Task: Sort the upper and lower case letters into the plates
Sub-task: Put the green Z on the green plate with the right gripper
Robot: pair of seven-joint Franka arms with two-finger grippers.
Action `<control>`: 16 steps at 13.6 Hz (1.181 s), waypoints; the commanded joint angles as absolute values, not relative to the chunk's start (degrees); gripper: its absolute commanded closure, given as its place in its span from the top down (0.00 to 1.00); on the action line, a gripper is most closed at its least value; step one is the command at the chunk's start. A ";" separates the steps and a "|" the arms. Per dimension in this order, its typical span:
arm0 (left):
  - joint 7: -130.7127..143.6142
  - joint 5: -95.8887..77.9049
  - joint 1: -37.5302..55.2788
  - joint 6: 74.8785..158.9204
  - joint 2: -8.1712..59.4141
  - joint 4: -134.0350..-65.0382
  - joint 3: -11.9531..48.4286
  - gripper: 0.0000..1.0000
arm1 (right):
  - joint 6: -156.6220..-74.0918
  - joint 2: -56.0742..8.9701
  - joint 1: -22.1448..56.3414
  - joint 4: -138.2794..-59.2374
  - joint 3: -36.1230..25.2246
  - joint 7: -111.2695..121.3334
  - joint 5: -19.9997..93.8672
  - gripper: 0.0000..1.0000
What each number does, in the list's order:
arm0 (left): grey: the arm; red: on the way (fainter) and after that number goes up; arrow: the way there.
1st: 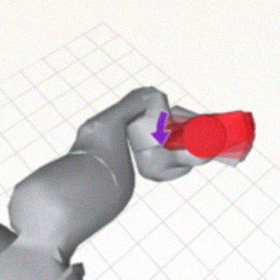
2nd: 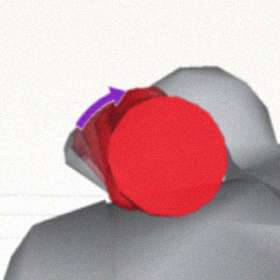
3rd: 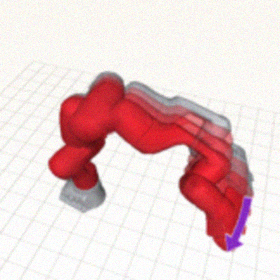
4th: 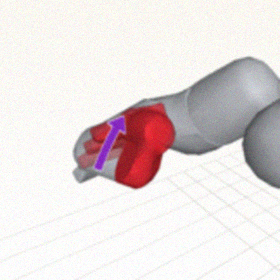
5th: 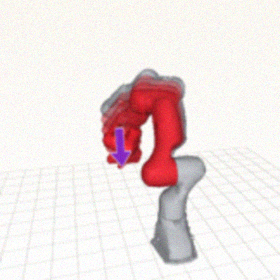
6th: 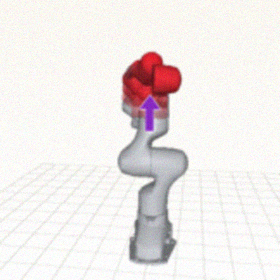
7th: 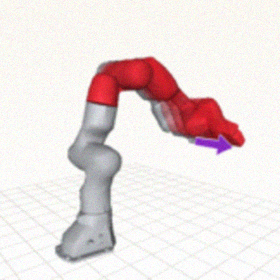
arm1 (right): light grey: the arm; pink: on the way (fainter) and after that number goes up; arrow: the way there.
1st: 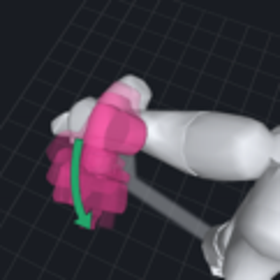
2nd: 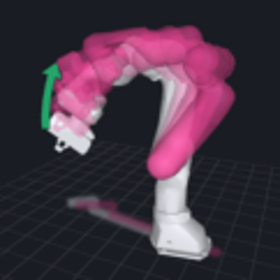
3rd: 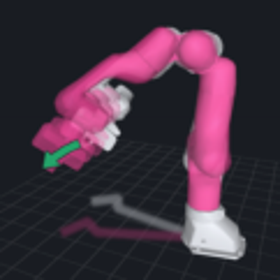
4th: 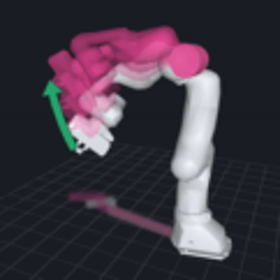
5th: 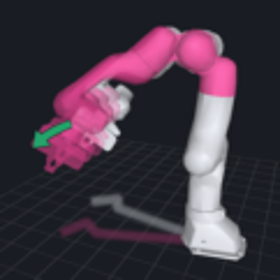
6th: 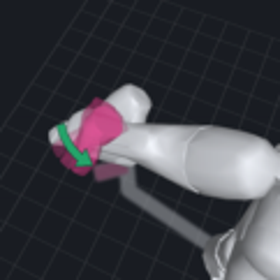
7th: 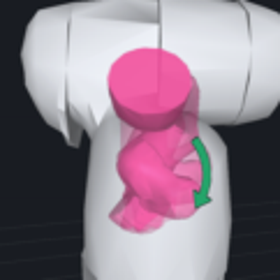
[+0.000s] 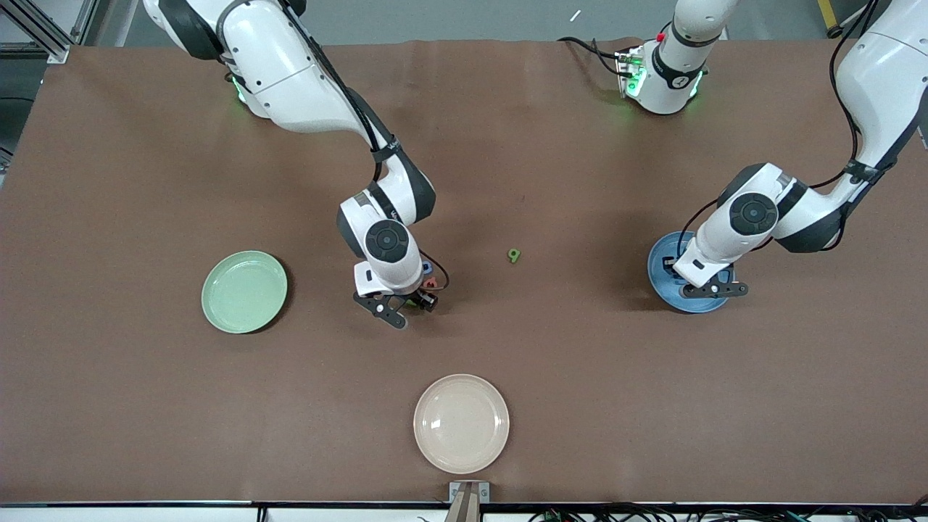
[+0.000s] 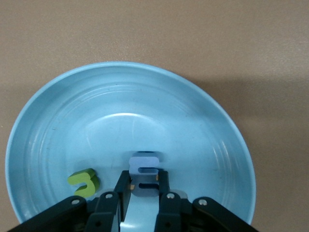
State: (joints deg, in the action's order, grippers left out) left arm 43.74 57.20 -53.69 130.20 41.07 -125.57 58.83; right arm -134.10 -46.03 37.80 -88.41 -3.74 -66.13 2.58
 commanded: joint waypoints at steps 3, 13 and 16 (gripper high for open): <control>43.50 58.27 -54.05 130.78 40.35 -125.60 59.24 0.89 | -133.42 -46.23 34.73 -87.63 -3.52 -61.55 3.16 0.00; 48.67 45.35 -38.44 119.09 40.25 -114.62 69.17 1.00 | -115.75 -31.04 16.02 -93.05 -3.16 -29.30 4.57 0.00; 58.16 43.25 -27.64 119.09 40.34 -111.46 64.97 1.00 | -119.42 -27.17 9.95 -101.92 -3.16 -18.75 4.57 0.00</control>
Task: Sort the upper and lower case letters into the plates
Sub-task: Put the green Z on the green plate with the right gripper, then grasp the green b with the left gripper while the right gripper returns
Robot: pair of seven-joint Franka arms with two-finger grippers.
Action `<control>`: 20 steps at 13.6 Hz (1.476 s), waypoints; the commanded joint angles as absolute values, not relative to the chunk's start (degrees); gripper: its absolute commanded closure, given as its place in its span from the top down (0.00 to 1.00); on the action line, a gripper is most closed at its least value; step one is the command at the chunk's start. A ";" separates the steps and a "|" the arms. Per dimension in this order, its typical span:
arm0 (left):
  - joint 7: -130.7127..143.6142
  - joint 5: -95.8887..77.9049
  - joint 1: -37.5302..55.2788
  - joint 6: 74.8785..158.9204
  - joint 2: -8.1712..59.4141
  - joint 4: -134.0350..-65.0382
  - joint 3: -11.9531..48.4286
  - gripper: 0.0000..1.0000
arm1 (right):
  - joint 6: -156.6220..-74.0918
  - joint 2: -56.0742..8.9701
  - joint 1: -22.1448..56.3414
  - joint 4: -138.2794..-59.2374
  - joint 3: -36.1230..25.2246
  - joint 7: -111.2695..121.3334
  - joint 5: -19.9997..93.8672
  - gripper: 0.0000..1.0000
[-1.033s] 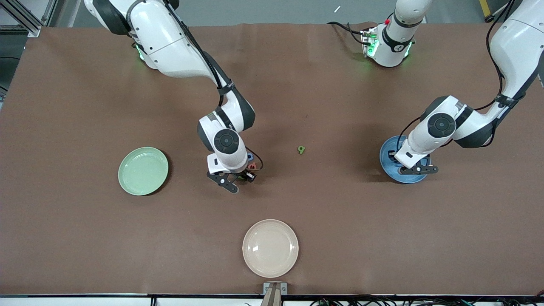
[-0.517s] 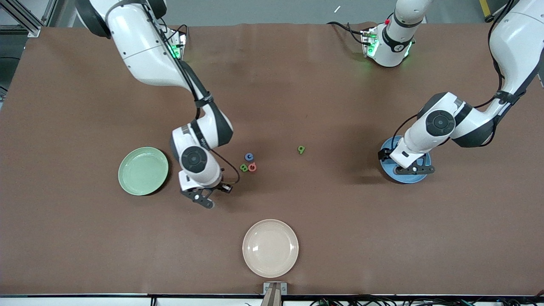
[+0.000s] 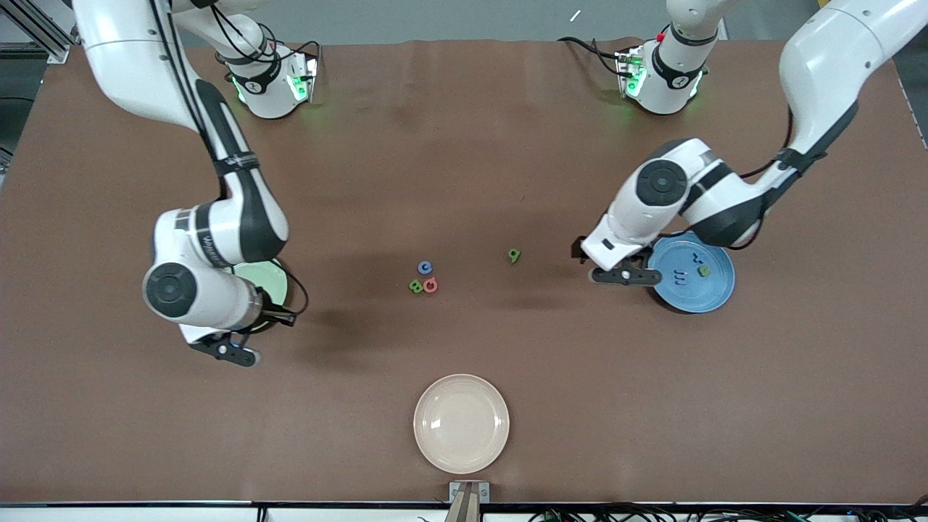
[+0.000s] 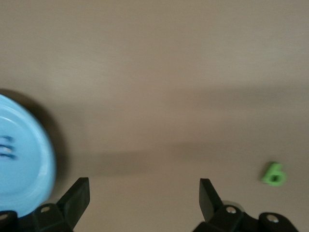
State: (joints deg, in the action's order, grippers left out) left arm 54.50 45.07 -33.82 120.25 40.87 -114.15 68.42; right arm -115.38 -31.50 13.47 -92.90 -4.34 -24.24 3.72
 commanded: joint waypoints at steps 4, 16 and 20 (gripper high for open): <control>59.33 43.24 -16.02 119.35 40.52 -107.94 60.48 1.00 | -130.12 -24.53 6.42 -114.04 -3.25 -13.27 4.57 0.00; 62.58 43.33 2.90 133.67 47.19 -103.01 43.95 0.99 | -122.62 -21.62 11.06 -111.38 -2.90 -19.91 5.53 1.00; 62.84 42.98 3.34 134.56 47.29 -103.62 42.63 0.69 | -122.69 -24.06 21.86 -103.65 -2.90 -37.05 7.80 1.00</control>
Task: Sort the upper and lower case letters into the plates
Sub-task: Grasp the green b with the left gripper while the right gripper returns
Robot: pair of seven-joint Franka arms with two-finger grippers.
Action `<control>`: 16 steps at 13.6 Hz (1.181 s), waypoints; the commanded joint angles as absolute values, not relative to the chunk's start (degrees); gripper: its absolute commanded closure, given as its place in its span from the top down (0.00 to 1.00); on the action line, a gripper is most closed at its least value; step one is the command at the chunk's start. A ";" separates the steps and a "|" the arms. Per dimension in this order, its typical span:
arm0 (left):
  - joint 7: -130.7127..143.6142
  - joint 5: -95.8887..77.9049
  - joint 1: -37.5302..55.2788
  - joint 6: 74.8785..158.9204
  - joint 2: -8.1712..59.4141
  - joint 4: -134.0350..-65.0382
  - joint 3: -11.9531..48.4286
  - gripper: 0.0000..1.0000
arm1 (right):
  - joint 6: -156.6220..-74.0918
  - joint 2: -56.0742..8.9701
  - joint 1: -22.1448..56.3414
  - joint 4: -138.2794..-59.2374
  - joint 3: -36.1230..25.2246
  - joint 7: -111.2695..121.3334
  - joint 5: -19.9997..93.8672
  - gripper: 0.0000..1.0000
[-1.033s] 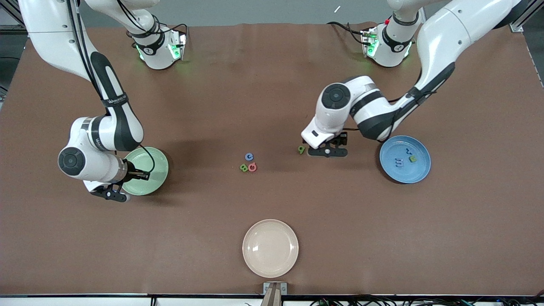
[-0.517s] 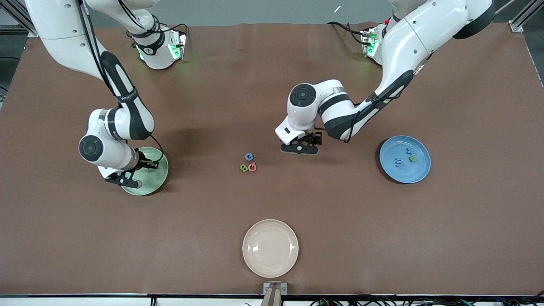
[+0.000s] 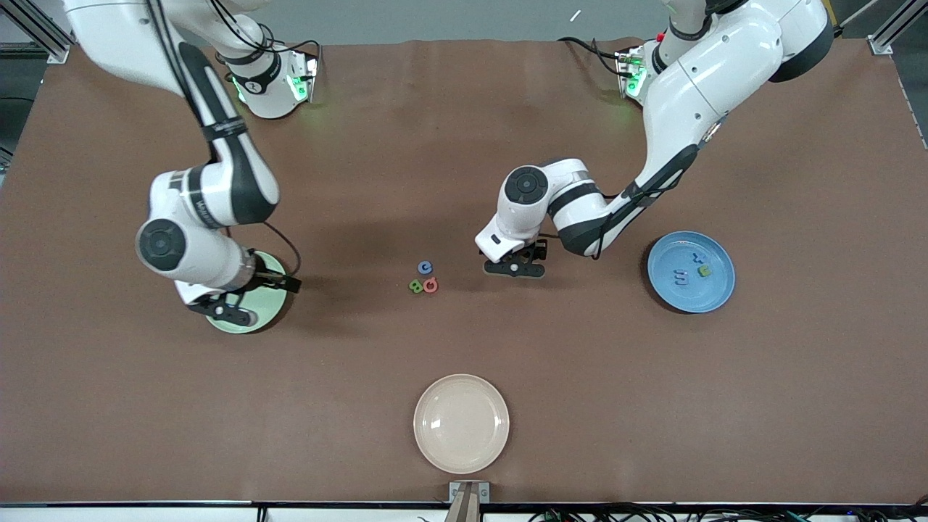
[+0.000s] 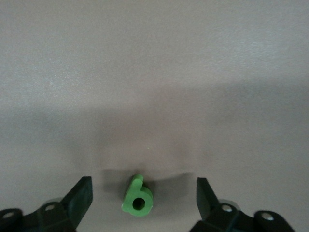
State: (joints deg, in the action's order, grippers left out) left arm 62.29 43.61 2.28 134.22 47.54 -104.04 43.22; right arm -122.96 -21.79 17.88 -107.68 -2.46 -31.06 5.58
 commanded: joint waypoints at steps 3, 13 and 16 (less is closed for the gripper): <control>64.33 42.98 3.52 134.21 47.29 -104.24 42.54 0.55 | -126.45 -29.78 28.89 -98.27 -3.08 -46.71 11.69 1.00; 64.51 42.98 2.81 133.68 46.41 -107.14 42.63 0.50 | -138.16 -39.28 38.23 -96.50 -3.87 -66.61 6.60 1.00; 64.42 42.98 2.55 132.28 46.23 -107.31 42.89 0.50 | -138.16 -39.46 38.23 -96.50 -4.13 -68.98 6.15 0.97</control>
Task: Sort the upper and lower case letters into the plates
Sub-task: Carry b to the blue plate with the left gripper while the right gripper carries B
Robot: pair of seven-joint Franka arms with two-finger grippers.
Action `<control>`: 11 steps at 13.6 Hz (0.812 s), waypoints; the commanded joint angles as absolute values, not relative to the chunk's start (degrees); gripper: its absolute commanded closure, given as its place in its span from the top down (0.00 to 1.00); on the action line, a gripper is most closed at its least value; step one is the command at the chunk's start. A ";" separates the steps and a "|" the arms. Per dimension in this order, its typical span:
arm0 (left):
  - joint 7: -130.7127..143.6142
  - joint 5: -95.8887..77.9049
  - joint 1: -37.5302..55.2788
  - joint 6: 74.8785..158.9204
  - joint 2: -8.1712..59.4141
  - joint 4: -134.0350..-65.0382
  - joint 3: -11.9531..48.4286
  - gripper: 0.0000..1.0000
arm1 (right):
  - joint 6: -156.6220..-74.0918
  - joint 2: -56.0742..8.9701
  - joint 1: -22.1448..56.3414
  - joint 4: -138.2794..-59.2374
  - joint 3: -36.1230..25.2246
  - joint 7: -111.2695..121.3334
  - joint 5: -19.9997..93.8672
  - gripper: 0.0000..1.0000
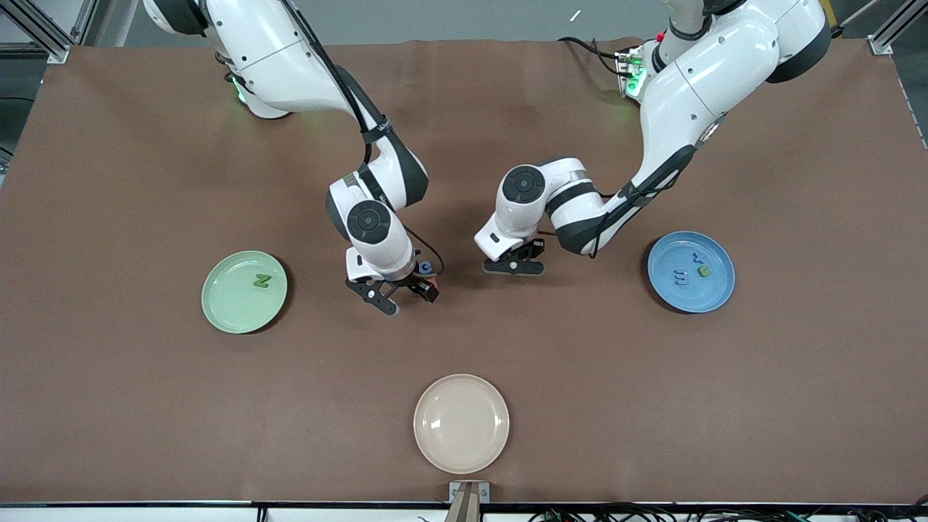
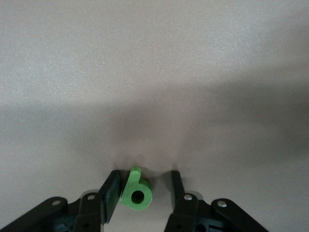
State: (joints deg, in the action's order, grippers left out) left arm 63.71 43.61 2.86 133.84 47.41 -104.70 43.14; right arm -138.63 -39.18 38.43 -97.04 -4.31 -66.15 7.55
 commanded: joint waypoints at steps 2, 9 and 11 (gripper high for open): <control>64.42 42.98 2.46 131.23 46.23 -107.49 42.98 0.50 | -138.34 -40.51 38.50 -96.50 -4.13 -72.49 6.07 0.95; 64.34 42.98 2.11 130.08 45.79 -108.19 44.03 0.46 | -138.51 -42.01 39.46 -96.42 -4.13 -77.52 6.15 0.89; 64.42 42.98 2.11 130.08 45.79 -108.19 44.03 0.38 | -138.52 -42.01 40.07 -96.33 -4.04 -78.74 6.15 0.86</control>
State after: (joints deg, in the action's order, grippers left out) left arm 63.71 43.61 2.72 131.41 46.88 -105.46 43.93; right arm -138.55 -41.63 39.29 -97.04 -4.08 -76.13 7.37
